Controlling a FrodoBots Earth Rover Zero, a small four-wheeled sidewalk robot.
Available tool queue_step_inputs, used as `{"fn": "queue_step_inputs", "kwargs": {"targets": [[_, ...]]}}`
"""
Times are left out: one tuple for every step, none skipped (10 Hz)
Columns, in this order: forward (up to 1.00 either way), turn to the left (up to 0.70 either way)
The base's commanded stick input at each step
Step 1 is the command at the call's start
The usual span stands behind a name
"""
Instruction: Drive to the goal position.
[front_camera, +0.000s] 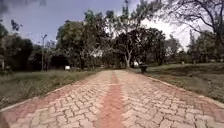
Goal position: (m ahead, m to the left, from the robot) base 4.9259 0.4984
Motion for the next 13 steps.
{"fn": "queue_step_inputs", "kwargs": {"targets": [[0.70,0.00],[0.70,0.00],[0.70,0.00],[0.70,0.00],[0.70,0.00],[0.70,0.00],[0.70,0.00],[0.70,0.00],[0.70,0.00],[0.70,0.00],[0.70,0.00],[0.70,0.00],[0.70,0.00]]}}
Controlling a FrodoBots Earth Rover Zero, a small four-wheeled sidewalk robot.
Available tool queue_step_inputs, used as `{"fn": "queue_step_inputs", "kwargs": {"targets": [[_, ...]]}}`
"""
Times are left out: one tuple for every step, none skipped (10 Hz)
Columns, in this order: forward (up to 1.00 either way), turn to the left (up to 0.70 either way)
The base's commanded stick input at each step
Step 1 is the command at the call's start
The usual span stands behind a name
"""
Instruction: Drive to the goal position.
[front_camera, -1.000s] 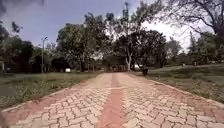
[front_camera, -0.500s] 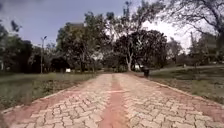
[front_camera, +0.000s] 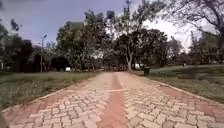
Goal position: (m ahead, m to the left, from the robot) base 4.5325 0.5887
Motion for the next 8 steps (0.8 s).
{"fn": "queue_step_inputs", "kwargs": {"targets": [[0.70,0.00],[0.70,0.00],[0.70,0.00],[0.70,0.00],[0.70,0.00],[0.70,0.00],[0.70,0.00],[0.70,0.00]]}}
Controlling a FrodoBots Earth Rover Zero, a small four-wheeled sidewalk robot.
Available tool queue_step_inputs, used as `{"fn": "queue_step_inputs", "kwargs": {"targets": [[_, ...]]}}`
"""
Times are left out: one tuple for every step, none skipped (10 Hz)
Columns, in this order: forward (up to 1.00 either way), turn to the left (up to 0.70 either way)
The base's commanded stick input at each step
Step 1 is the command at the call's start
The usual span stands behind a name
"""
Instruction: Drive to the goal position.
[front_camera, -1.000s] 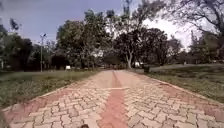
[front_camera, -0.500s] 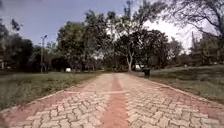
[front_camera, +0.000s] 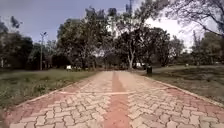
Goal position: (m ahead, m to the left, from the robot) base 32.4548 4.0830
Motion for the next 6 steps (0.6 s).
{"fn": "queue_step_inputs", "kwargs": {"targets": [[0.70,0.00],[0.70,0.00],[0.70,0.00],[0.70,0.00],[0.70,0.00],[0.70,0.00]]}}
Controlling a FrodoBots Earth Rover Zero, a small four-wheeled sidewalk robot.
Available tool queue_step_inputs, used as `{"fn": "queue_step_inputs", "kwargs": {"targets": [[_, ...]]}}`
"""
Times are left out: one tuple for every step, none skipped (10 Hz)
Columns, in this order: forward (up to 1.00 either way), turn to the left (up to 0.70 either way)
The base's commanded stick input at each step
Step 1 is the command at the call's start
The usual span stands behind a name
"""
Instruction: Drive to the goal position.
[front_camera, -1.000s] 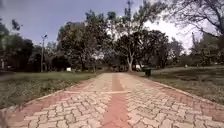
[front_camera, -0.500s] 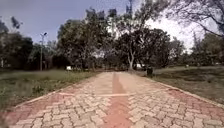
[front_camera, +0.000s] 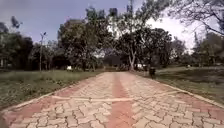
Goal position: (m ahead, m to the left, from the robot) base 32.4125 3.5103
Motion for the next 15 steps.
{"fn": "queue_step_inputs", "kwargs": {"targets": [[0.70,0.00],[0.70,0.00],[0.70,0.00],[0.70,0.00],[0.70,0.00],[0.70,0.00],[0.70,0.00],[0.70,0.00],[0.70,0.00],[0.70,0.00],[0.70,0.00],[0.70,0.00],[0.70,0.00],[0.70,0.00],[0.70,0.00]]}}
